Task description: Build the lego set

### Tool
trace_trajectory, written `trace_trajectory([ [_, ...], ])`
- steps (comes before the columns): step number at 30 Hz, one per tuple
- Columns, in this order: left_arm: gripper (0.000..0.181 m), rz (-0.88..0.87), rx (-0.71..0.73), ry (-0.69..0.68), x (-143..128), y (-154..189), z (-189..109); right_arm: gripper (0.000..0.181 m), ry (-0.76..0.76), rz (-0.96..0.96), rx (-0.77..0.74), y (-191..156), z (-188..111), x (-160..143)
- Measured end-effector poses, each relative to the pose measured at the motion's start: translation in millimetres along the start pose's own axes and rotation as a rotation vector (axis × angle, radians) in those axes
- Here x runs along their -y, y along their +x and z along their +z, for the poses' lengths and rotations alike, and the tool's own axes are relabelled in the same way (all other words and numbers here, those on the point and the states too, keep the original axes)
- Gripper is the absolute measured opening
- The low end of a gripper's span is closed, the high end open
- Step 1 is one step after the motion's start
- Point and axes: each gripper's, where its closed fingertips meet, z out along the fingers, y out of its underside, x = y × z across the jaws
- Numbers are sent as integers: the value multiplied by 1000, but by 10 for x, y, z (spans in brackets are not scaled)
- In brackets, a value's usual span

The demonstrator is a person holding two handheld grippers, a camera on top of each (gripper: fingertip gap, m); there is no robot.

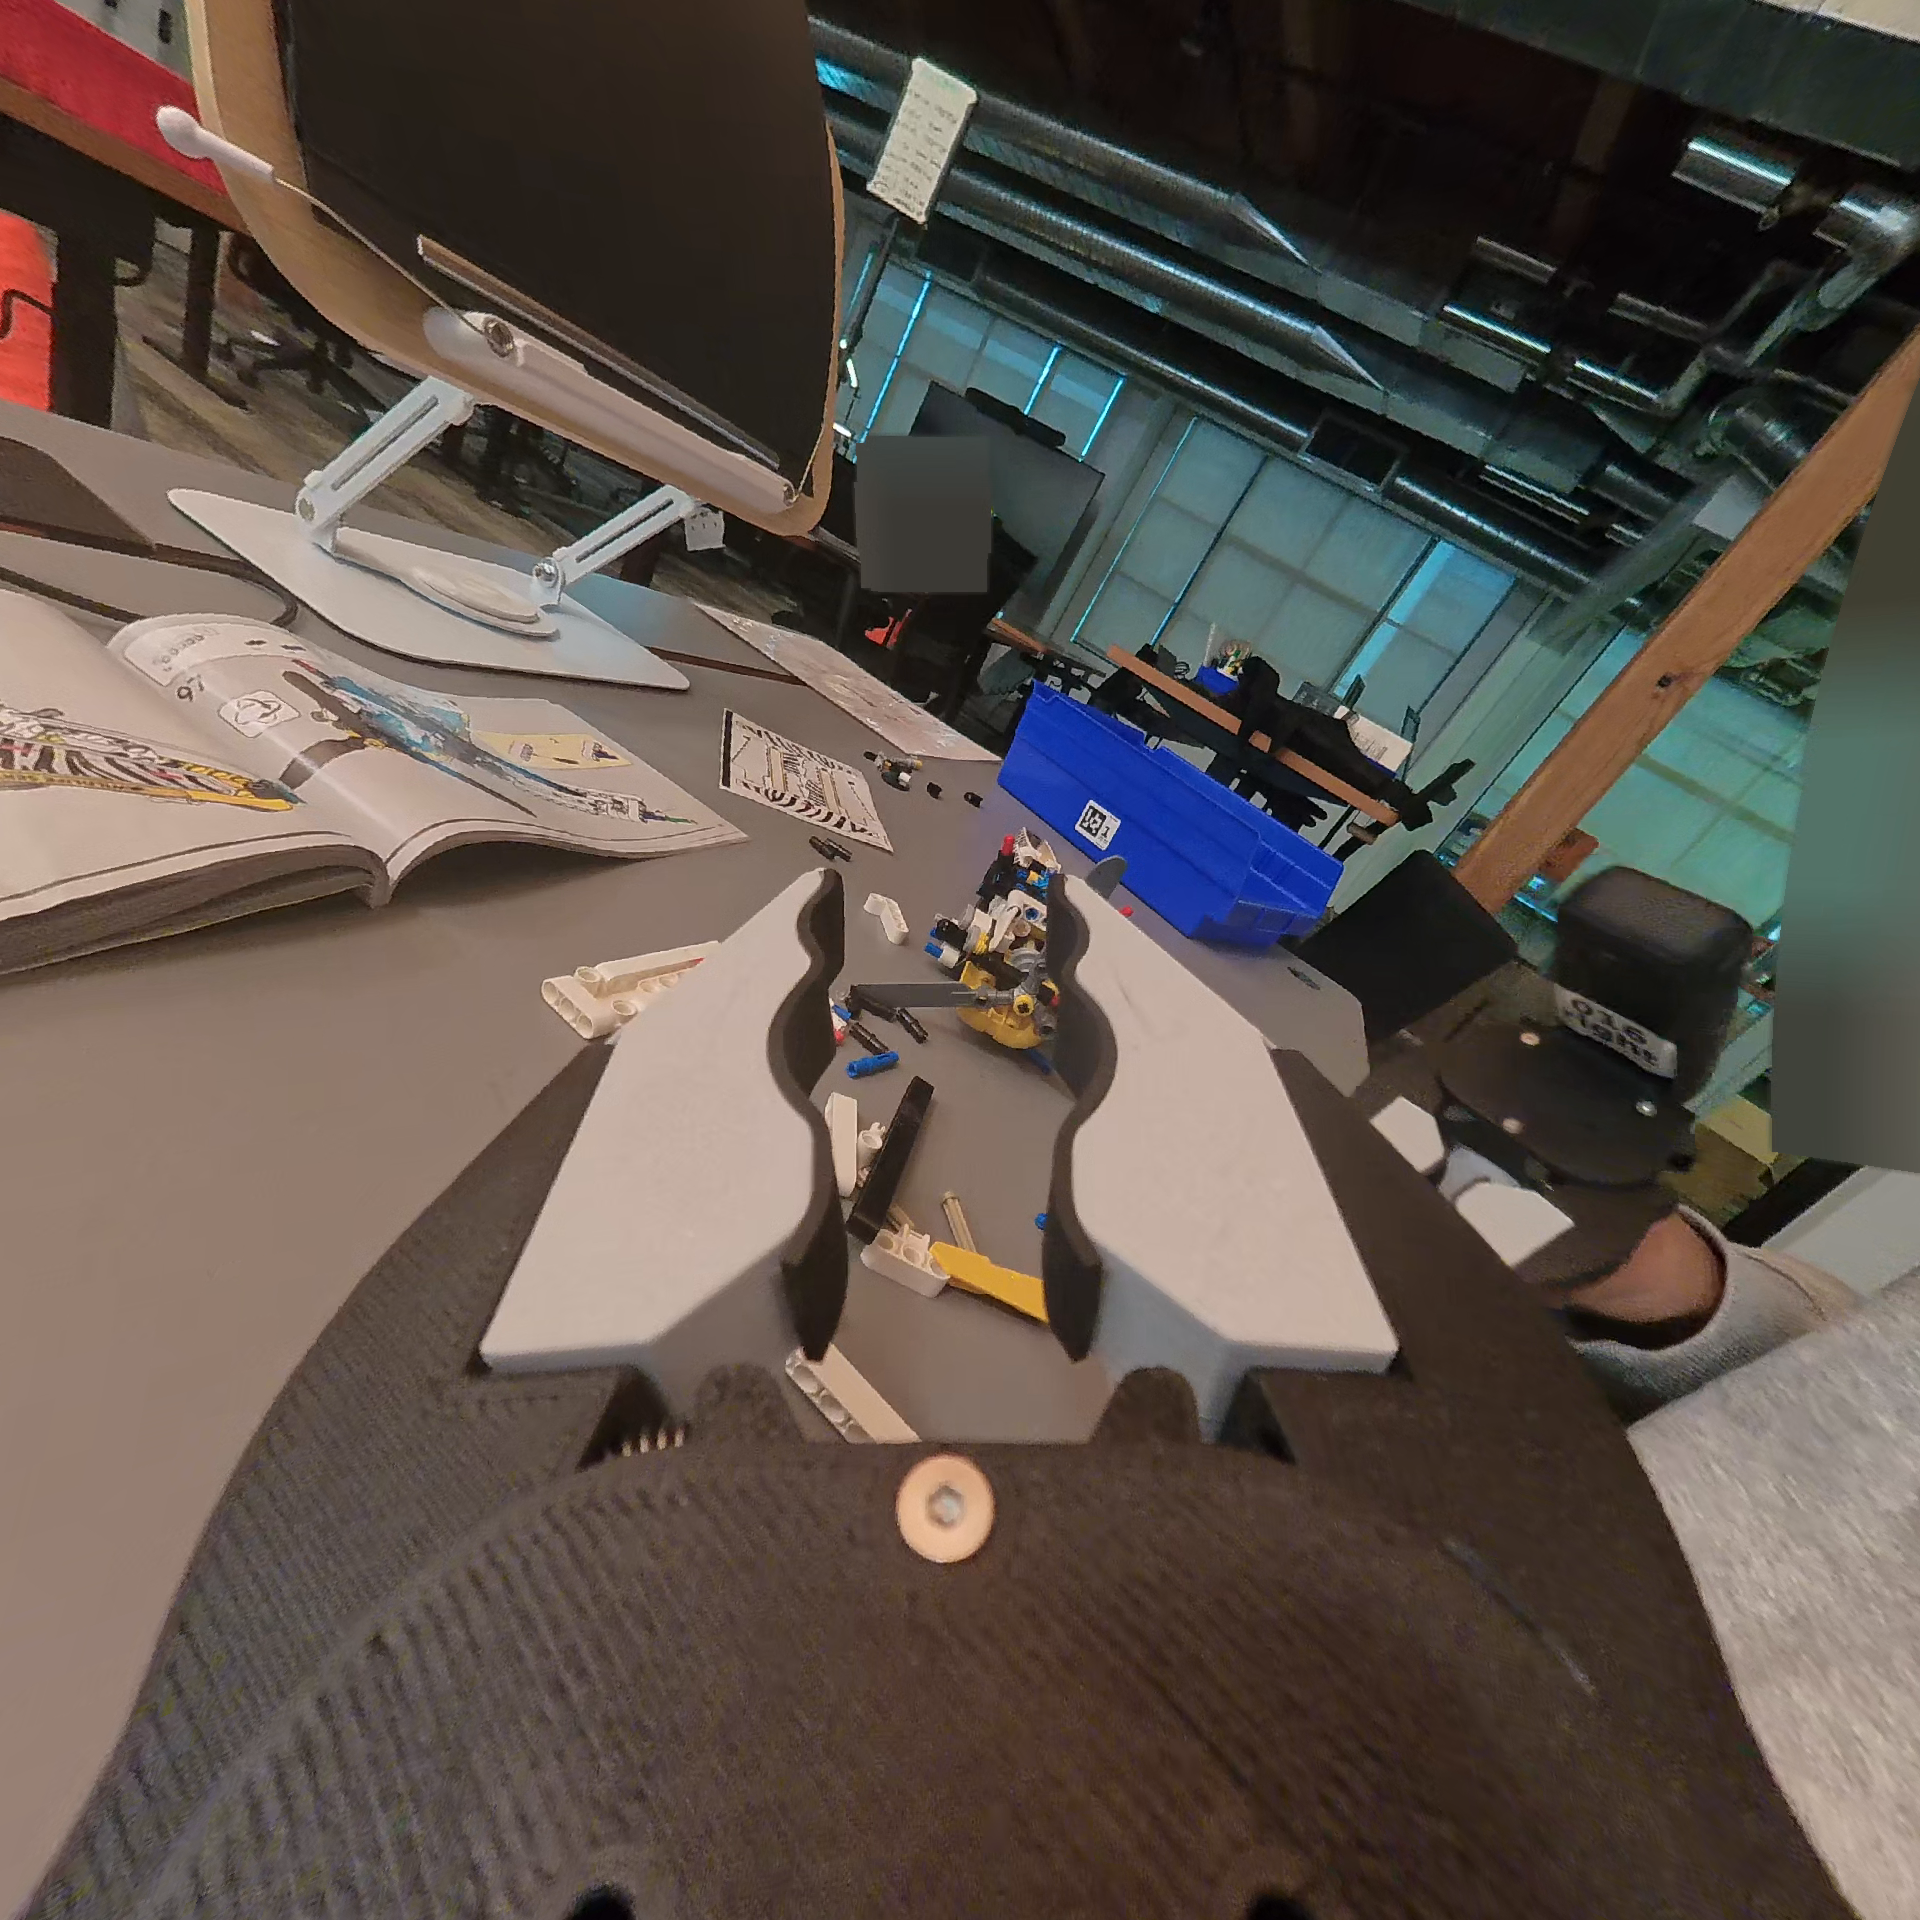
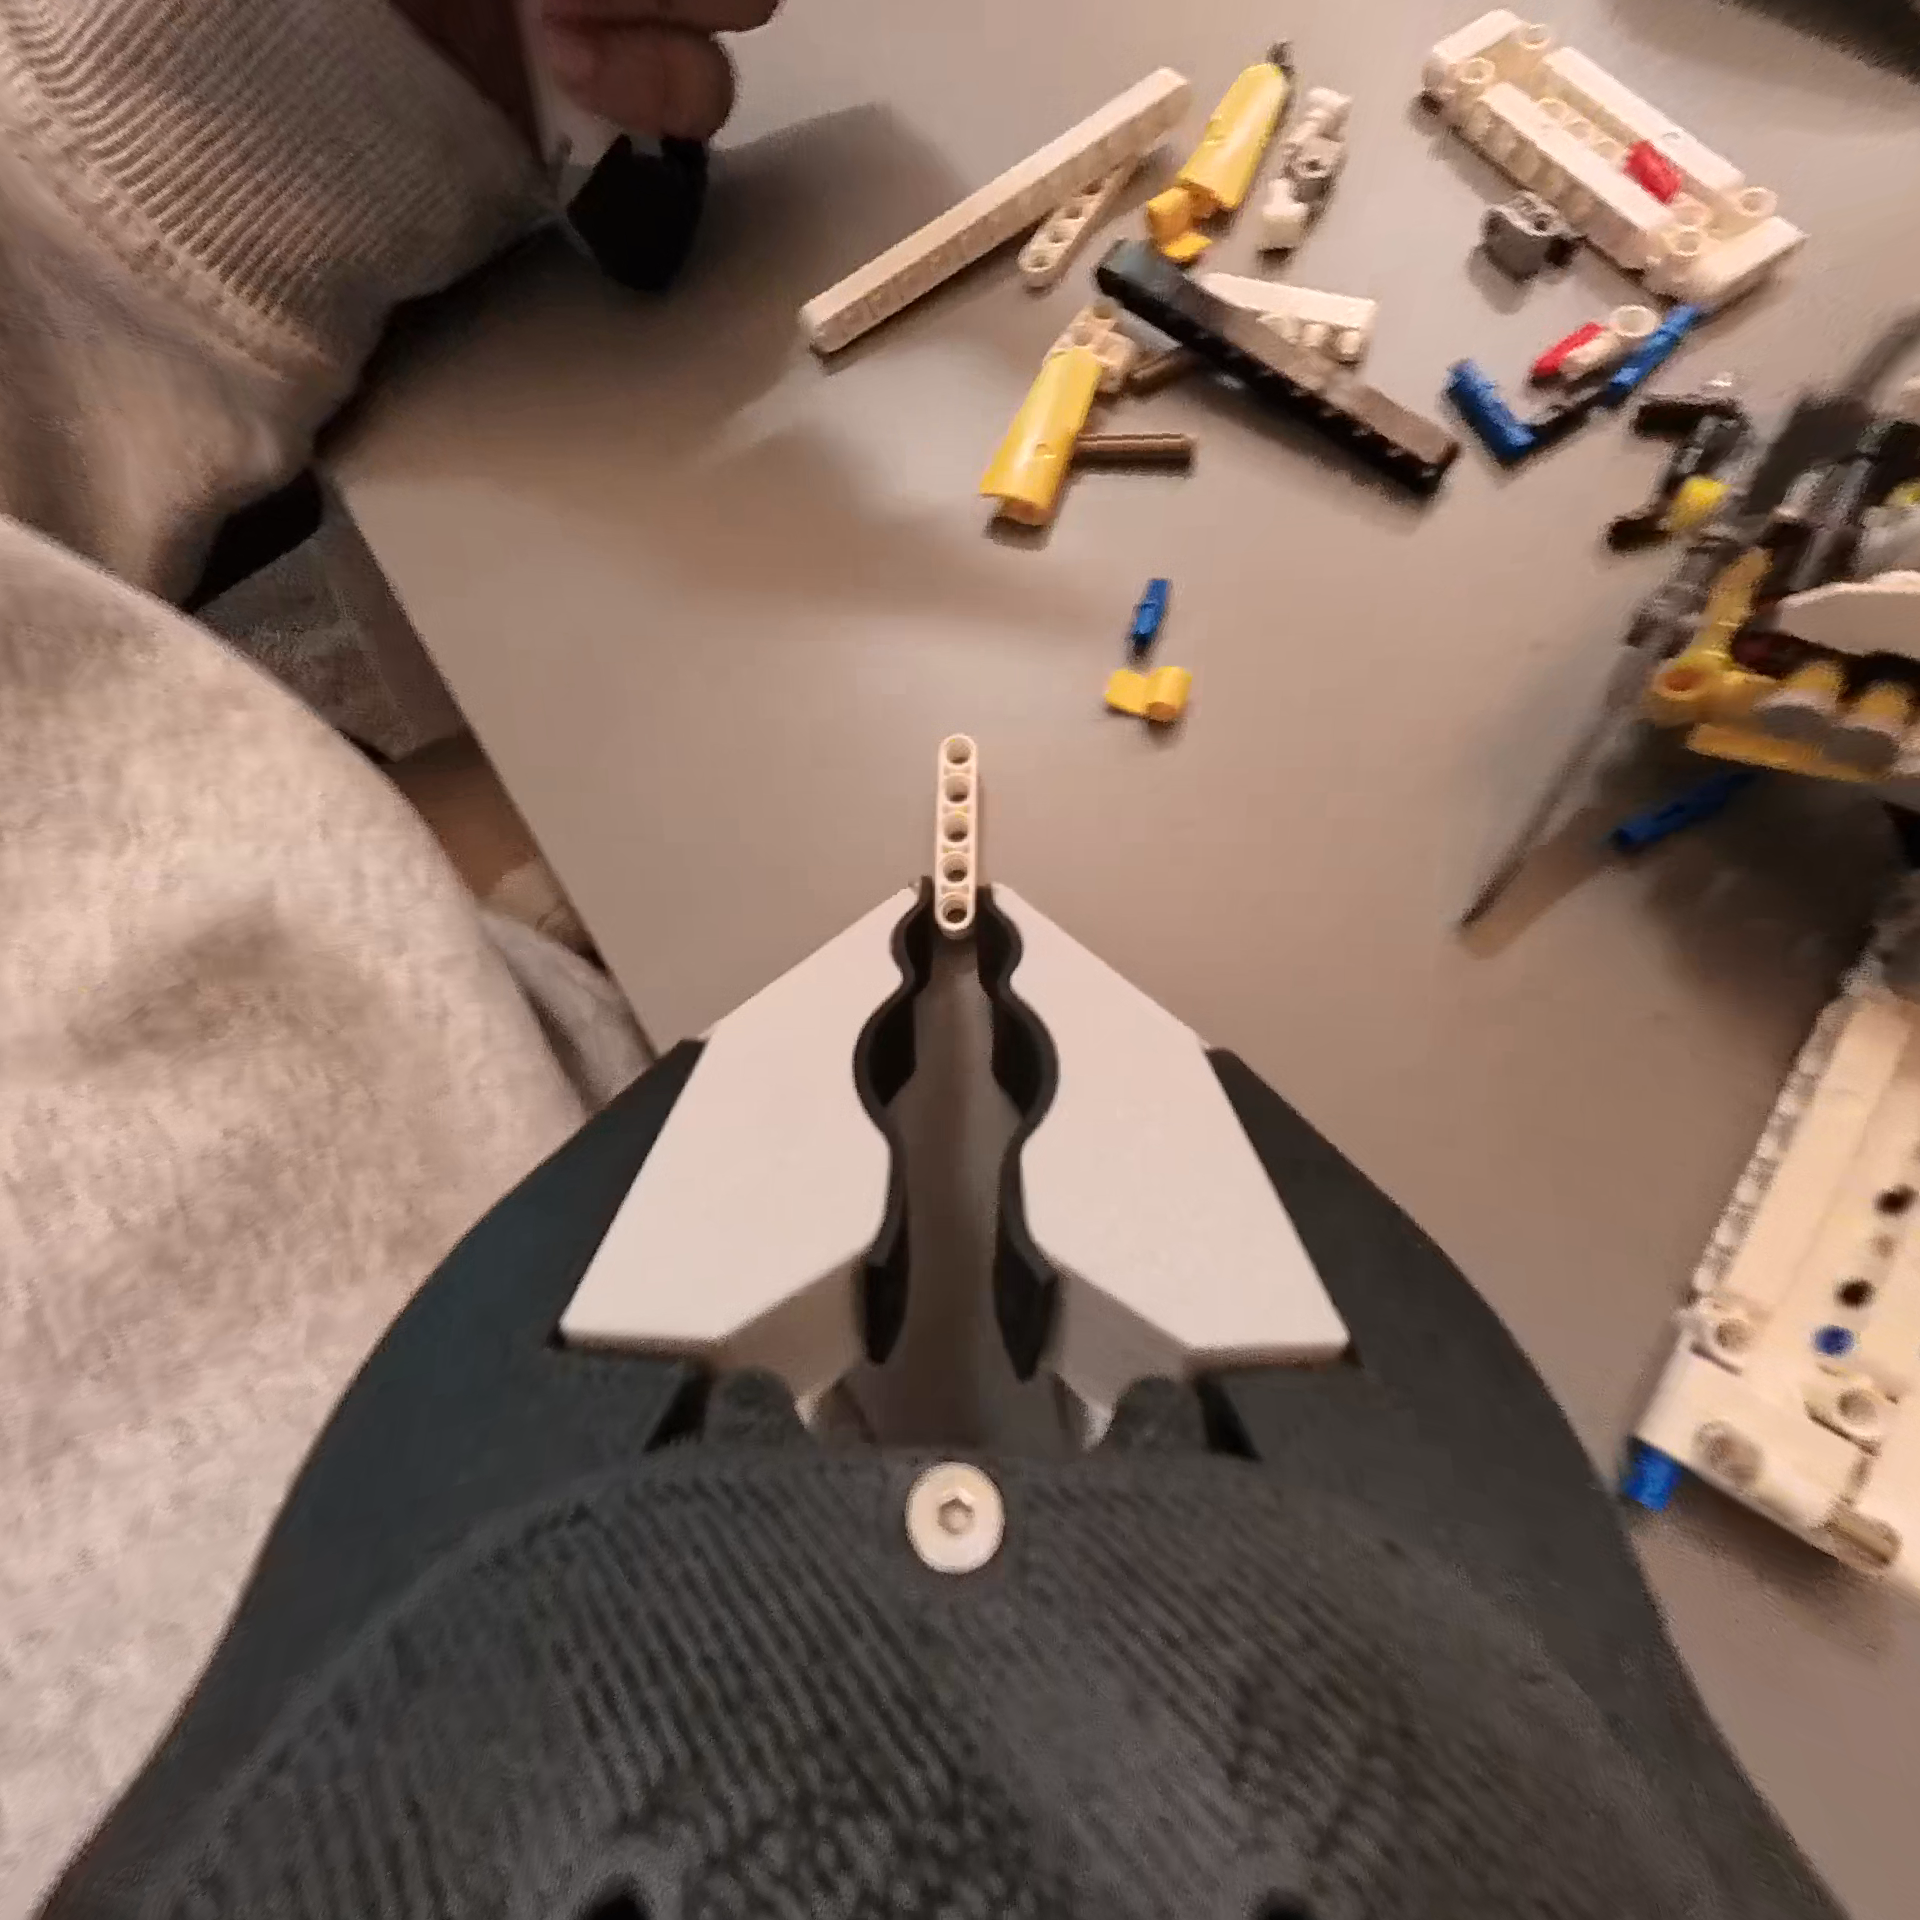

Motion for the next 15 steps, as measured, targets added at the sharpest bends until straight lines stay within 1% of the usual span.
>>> trace_trajectory([
  [3,37,0,0,-1,-2,-1,2,6,-16,-88,3,-127,-51,-67],
  [7,37,-4,0,-2,-2,-6,2,6,-40,-186,-6,-115,-160,-164],
  [11,37,-6,1,-2,-2,-10,1,6,-53,-193,23,-21,-227,-227],
  [15,37,-10,3,0,1,-17,0,13,-66,-184,-38,176,-277,-241],
])
